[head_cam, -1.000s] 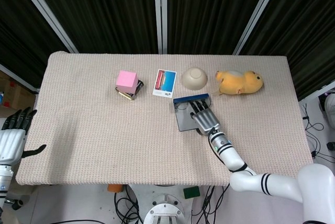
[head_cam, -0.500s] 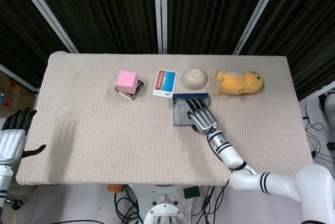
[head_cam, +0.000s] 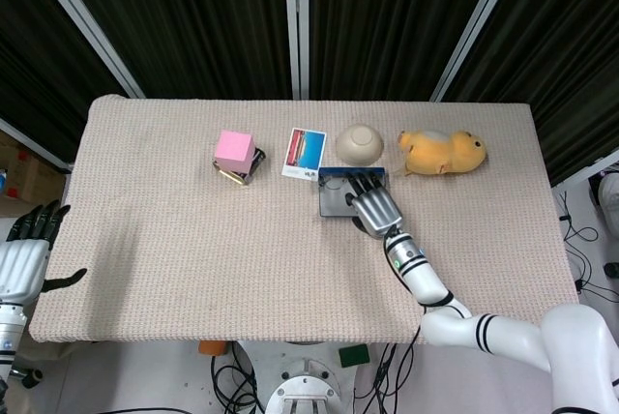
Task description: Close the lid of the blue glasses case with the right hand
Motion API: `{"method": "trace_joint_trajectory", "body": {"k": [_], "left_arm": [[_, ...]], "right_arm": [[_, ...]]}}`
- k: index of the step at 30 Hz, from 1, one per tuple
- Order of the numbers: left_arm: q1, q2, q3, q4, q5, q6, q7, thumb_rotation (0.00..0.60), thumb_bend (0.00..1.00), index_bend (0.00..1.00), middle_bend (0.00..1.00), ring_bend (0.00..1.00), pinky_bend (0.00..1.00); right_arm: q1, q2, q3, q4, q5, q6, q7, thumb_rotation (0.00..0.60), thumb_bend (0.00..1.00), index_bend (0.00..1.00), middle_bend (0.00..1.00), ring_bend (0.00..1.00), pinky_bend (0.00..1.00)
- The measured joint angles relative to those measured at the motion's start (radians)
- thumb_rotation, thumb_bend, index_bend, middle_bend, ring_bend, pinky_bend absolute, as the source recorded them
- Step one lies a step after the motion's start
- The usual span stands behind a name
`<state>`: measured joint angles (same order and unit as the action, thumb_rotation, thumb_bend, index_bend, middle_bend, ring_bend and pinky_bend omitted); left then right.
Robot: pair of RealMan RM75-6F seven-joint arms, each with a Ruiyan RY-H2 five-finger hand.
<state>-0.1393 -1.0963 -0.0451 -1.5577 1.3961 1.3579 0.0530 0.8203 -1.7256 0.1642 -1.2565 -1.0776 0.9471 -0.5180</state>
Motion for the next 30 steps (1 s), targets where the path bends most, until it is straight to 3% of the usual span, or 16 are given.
{"method": "trace_joint_trajectory", "body": {"k": [9,18,24,30], "left_arm": [[-0.003,0.002,-0.002,-0.002,-0.009,-0.009,0.000,0.513,0.11,0.06,0.00,0.00,0.11],[-0.008,0.004,-0.003,-0.008,-0.011,-0.015,0.004,0.512,0.11,0.07,0.00,0.00,0.11],[-0.006,0.005,-0.002,-0.014,-0.004,-0.005,0.004,0.510,0.11,0.07,0.00,0.00,0.11],[-0.002,0.002,0.004,-0.019,0.010,0.005,0.010,0.512,0.11,0.07,0.00,0.00,0.11]], "right_arm": [[0.021,-0.044,0.018,0.108,-0.006,-0.042,0.038,0.600,0.82,0.47,0.00,0.00,0.00],[0.015,-0.064,0.013,0.141,-0.031,-0.028,0.048,0.600,0.78,0.69,0.03,0.00,0.00],[-0.012,-0.042,-0.002,0.095,-0.039,-0.004,0.040,0.600,0.81,0.70,0.03,0.00,0.00],[-0.072,0.041,-0.040,-0.029,-0.078,0.056,0.045,0.600,0.88,0.69,0.03,0.00,0.00]]}}
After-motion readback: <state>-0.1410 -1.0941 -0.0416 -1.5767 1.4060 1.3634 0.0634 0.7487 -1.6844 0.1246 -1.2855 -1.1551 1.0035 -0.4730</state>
